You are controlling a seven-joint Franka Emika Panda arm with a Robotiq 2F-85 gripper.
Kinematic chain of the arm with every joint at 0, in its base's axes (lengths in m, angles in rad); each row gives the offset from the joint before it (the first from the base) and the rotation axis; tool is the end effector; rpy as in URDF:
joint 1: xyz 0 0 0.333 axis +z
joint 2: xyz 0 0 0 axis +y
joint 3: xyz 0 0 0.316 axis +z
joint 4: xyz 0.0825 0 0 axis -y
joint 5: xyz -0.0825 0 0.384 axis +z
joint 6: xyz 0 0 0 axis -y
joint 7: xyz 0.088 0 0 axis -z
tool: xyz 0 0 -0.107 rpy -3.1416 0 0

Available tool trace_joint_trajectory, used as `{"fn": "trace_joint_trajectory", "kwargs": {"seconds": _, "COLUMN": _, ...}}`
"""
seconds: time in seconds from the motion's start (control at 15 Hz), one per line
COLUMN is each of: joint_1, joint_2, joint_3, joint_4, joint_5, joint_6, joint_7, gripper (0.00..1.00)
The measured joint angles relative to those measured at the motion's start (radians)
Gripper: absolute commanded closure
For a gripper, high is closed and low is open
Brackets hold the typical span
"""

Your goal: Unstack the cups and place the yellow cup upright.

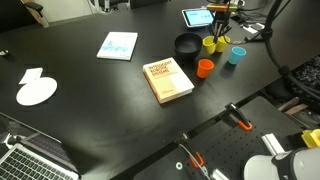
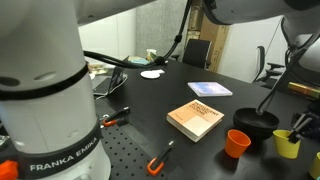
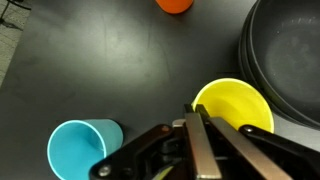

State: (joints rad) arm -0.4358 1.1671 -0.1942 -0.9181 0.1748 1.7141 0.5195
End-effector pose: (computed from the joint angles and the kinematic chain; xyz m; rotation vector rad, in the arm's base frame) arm 0.6385 -0.3808 0.1391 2.6092 -1.6387 -0.5547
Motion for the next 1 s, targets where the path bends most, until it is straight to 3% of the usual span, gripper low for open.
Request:
{"fn": "trace_joint_trajectory", "kwargs": {"seconds": 0.67, "joint_1": -0.099, "joint_2": -0.001, "joint_3": 0.042, "joint_4": -0.070, "joint_5": 0.073, "joint_6": -0.001, "joint_7": -0.177, "gripper": 0.93}}
{"fn": "trace_joint_trajectory", "kwargs": {"seconds": 0.73, "joint_1": -0.102, "joint_2": 0.000, "joint_3": 0.044, "joint_4": -0.073, "joint_5": 0.076, "joint_6": -0.001, "joint_7": -0.184, "gripper": 0.69}}
{"fn": "trace_joint_trajectory", "kwargs": {"seconds": 0.87, "joint_1": -0.104, "joint_2": -0.001, "joint_3": 0.045, "joint_4": -0.078, "joint_5": 0.082, "joint_6": -0.001, "joint_7": -0.195, "gripper": 0.64}}
{"fn": "trace_joint_trajectory", "kwargs": {"seconds": 1.0, "joint_1": -0.104, "joint_2": -0.002, "joint_3": 0.047, "joint_4": -0.081, "joint_5": 0.085, "joint_6": -0.001, "joint_7": -0.200, "gripper": 0.51}}
